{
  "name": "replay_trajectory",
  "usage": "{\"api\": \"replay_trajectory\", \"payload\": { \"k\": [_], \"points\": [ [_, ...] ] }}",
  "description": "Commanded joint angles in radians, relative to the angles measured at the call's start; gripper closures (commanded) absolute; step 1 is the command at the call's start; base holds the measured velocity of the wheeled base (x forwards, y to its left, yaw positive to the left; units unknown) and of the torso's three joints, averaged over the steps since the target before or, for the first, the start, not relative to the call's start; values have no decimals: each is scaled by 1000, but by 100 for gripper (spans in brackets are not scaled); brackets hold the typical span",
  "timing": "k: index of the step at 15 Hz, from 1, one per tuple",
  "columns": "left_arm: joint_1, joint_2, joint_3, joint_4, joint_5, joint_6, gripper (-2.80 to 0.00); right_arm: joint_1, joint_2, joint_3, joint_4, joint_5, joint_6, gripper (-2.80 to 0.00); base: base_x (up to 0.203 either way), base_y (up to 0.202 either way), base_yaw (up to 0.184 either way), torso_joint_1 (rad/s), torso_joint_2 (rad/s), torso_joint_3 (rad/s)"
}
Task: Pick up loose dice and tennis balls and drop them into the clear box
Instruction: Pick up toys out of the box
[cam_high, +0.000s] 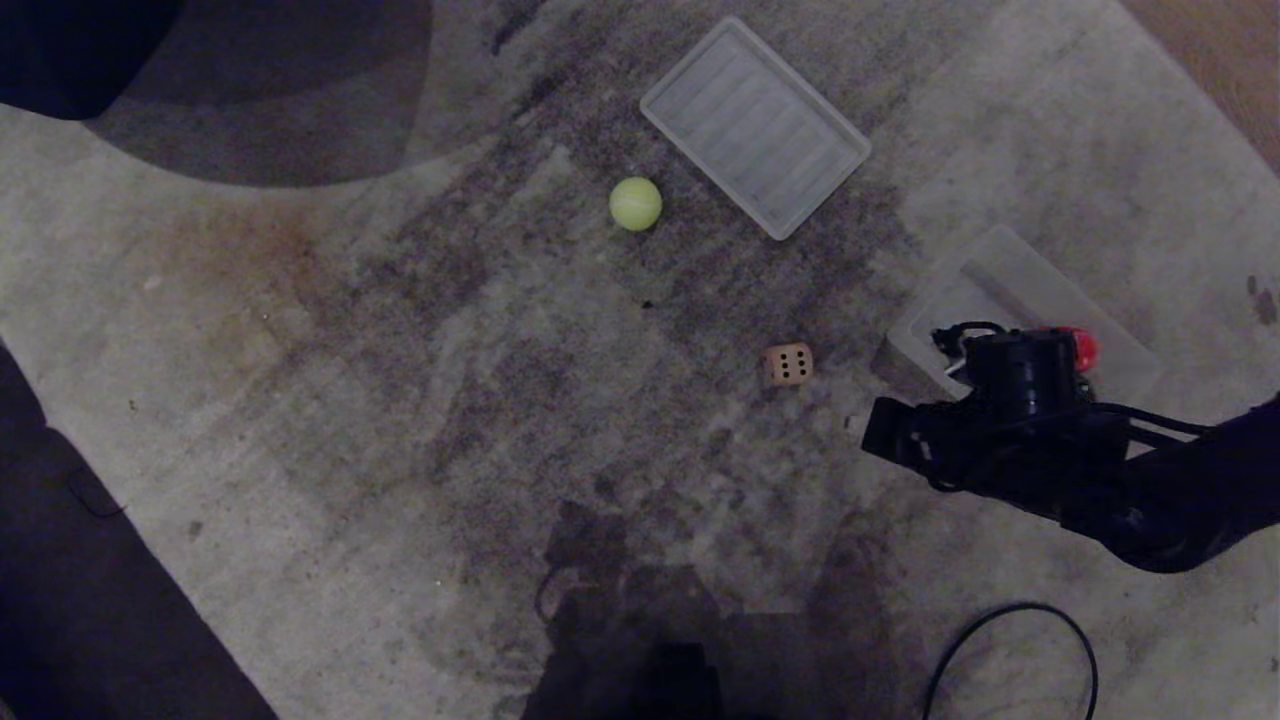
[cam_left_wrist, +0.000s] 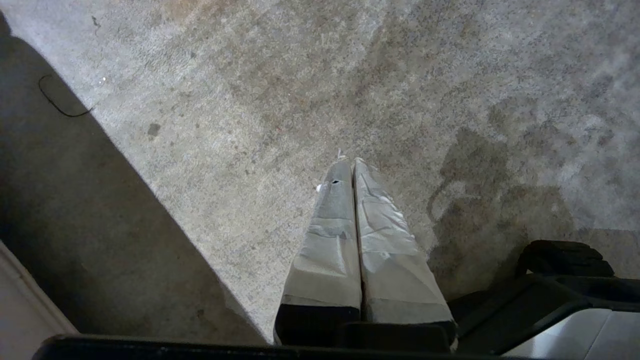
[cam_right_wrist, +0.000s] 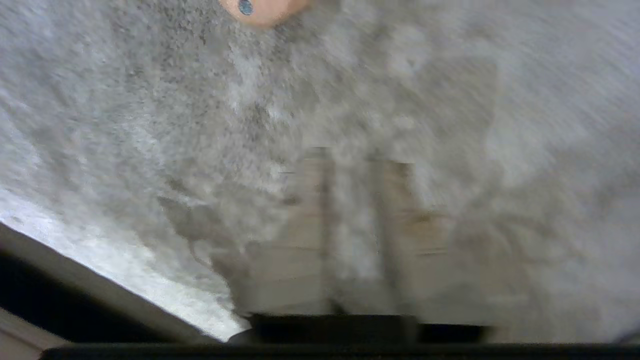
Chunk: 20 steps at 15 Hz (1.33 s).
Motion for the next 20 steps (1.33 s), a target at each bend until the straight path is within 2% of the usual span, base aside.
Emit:
{"api": "replay_trajectory", "payload": {
  "k": [1, 3, 5, 10, 15, 20],
  "points": [
    [0, 2, 2, 0, 0, -1, 0, 8, 105, -63, -1, -2, -59, -280, 0, 0, 0, 0, 0, 0],
    [0, 2, 2, 0, 0, -1, 0, 7, 125, -85, -2, -3, -142, -280, 0, 0, 0, 0, 0, 0],
    [0, 0, 2, 0, 0, -1, 0, 10, 128, -103, -5, 1, -173, -280, 0, 0, 0, 0, 0, 0],
    [0, 1, 2, 0, 1, -1, 0, 36, 183, -242, -5, -3, -197, -280, 0, 0, 0, 0, 0, 0],
    [0, 2, 2, 0, 0, -1, 0, 35, 267, -307, -8, -11, -239, -280, 0, 0, 0, 0, 0, 0],
    [0, 2, 2, 0, 0, -1, 0, 31, 352, -394, -10, -120, -246, -280, 0, 0, 0, 0, 0, 0]
  ]
}}
